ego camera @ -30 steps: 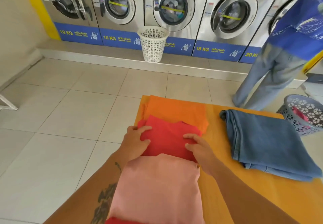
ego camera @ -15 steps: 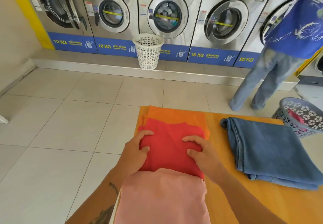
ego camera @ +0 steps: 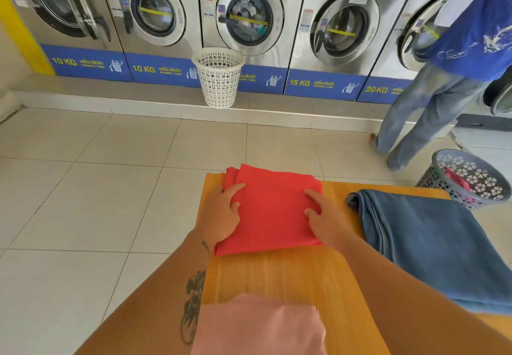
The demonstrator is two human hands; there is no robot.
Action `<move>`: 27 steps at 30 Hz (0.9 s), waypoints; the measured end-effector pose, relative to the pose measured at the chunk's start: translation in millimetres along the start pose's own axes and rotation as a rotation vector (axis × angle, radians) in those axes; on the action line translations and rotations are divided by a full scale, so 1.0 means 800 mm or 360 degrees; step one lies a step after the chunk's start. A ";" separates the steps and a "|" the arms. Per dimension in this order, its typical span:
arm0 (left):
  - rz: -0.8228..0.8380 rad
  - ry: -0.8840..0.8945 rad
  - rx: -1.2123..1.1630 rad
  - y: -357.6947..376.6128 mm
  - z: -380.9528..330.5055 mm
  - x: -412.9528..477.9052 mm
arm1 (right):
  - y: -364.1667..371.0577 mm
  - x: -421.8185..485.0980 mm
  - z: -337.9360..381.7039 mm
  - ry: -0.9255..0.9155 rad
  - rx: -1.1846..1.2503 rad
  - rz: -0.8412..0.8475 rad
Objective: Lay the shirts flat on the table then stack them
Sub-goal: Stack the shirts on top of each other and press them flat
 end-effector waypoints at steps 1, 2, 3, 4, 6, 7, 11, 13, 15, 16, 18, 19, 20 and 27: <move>-0.0066 0.0047 0.0013 0.003 0.006 -0.003 | 0.006 -0.002 -0.005 0.0002 0.0046 -0.0015; -0.0105 0.0091 0.0020 0.006 0.009 -0.005 | 0.009 -0.002 -0.007 -0.0007 0.0076 -0.0041; -0.0118 0.0121 0.0029 0.007 0.010 -0.004 | 0.009 -0.001 -0.006 -0.0019 0.0075 -0.0062; -0.0113 0.0127 0.0037 0.007 0.010 -0.003 | 0.009 0.001 -0.005 -0.0031 0.0055 -0.0069; -0.0114 0.0104 0.0066 0.006 0.009 -0.007 | 0.006 -0.002 -0.001 -0.0042 -0.0001 -0.0051; -0.0134 0.0104 0.0090 0.005 0.007 -0.012 | 0.005 -0.005 0.000 -0.0051 -0.0025 -0.0039; -0.0235 0.0139 0.0142 -0.012 0.001 -0.048 | 0.000 -0.027 0.001 -0.0074 -0.0106 -0.0017; -0.0232 0.0111 0.0103 -0.025 0.002 -0.077 | -0.001 -0.048 -0.007 -0.0052 -0.0096 -0.0034; -0.0194 0.0050 0.0038 -0.040 0.005 -0.115 | -0.003 -0.076 -0.016 -0.0024 -0.0046 -0.0025; -0.0165 0.0017 -0.0001 -0.046 0.009 -0.138 | -0.002 -0.092 -0.020 -0.0024 -0.0019 0.0011; -0.0120 -0.0066 -0.0043 -0.053 0.021 -0.187 | 0.005 -0.126 -0.029 -0.0028 0.0020 0.0151; -0.0116 -0.0127 -0.0053 -0.055 0.027 -0.211 | 0.009 -0.143 -0.033 -0.0027 0.0021 0.0233; -0.0120 -0.0207 -0.0079 -0.055 0.033 -0.234 | 0.013 -0.159 -0.035 -0.0025 0.0019 0.0302; 0.0000 -0.0623 0.0032 -0.019 0.022 -0.320 | 0.036 -0.253 -0.030 0.0098 0.0381 0.0666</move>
Point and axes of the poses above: each hand's wrist, its own x-axis towards the middle knuckle, its own y-axis out of the palm, z = x × y, the point moved 3 cm from there along x, towards the middle knuckle, and after that the axes turned 14 degrees about -x, right-handed, at the moved point
